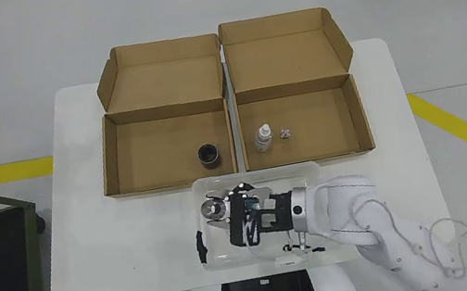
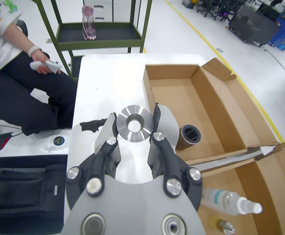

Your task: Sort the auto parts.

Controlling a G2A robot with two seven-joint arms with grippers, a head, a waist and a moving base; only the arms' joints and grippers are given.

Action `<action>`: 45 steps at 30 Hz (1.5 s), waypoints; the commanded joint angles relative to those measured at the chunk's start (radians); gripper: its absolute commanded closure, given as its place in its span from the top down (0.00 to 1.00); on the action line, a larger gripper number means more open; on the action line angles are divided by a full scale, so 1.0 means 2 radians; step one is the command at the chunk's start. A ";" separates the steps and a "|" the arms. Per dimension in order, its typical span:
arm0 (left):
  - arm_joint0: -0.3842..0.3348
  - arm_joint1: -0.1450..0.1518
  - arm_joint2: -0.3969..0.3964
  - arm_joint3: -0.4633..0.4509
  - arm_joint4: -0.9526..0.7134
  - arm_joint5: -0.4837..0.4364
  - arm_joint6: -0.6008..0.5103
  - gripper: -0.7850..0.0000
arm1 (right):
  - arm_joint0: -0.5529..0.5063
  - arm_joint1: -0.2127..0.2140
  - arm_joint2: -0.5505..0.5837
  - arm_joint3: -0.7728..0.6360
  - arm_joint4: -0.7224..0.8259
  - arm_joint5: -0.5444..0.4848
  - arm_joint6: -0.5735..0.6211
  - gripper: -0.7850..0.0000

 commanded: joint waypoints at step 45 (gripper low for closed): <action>0.000 0.000 0.000 0.000 0.000 0.000 0.000 1.00 | 0.032 -0.008 0.007 0.056 0.043 0.057 -0.098 0.00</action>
